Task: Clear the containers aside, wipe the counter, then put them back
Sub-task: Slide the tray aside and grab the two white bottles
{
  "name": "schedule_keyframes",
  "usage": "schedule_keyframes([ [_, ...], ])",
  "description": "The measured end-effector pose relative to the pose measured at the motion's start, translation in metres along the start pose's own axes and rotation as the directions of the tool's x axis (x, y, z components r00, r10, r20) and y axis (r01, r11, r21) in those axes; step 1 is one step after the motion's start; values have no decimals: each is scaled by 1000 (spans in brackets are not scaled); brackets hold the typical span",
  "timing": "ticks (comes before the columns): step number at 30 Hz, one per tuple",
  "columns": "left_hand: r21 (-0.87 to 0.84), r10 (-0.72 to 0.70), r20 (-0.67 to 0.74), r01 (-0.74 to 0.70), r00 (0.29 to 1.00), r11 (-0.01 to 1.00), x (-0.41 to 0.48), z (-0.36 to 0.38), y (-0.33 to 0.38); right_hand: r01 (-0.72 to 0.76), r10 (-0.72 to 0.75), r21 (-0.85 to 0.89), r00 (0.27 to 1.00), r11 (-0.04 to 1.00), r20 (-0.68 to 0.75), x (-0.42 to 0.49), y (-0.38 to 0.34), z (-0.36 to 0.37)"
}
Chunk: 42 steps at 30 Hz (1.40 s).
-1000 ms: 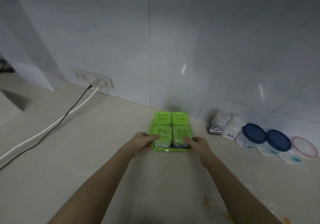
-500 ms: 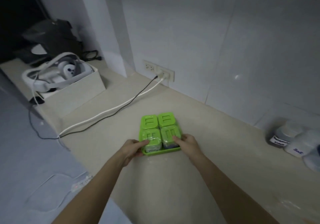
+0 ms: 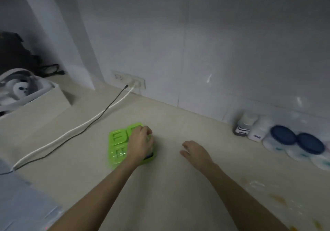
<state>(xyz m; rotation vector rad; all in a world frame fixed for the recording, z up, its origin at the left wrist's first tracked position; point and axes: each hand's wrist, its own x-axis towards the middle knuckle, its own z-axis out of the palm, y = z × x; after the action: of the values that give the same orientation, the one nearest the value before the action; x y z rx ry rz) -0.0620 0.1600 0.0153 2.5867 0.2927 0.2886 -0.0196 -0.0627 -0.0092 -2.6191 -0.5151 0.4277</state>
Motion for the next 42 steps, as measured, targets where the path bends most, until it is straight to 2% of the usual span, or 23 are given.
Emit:
schedule_keyframes([
  [3,-17,170,154,-169,973,985,18,41,57,-133,132,-12,988,991,-77,-28,56,-38],
  [9,-36,401,355,-416,844,909,47,113,179,-346,318,-60,908,936,-272,-77,164,-113],
  [13,-25,508,440,-555,741,832,65,154,259,-352,288,-130,890,927,-353,-84,219,-158],
  [18,39,513,461,-594,724,803,90,184,317,-310,205,-243,903,919,-379,-61,255,-188],
  [22,95,458,501,-572,735,814,104,201,328,-273,180,-241,921,931,-345,-38,269,-188],
  [26,67,493,462,-584,737,809,107,209,327,-253,198,-193,944,948,-264,-18,264,-186],
  [32,-64,505,490,-549,710,833,115,206,310,-338,285,-129,905,932,-316,3,257,-178],
  [36,-112,451,508,-463,733,879,120,185,286,-229,166,-204,944,952,-285,7,243,-177],
  [42,-12,335,569,-399,751,917,135,123,226,-100,79,-58,954,993,-288,25,174,-168],
])
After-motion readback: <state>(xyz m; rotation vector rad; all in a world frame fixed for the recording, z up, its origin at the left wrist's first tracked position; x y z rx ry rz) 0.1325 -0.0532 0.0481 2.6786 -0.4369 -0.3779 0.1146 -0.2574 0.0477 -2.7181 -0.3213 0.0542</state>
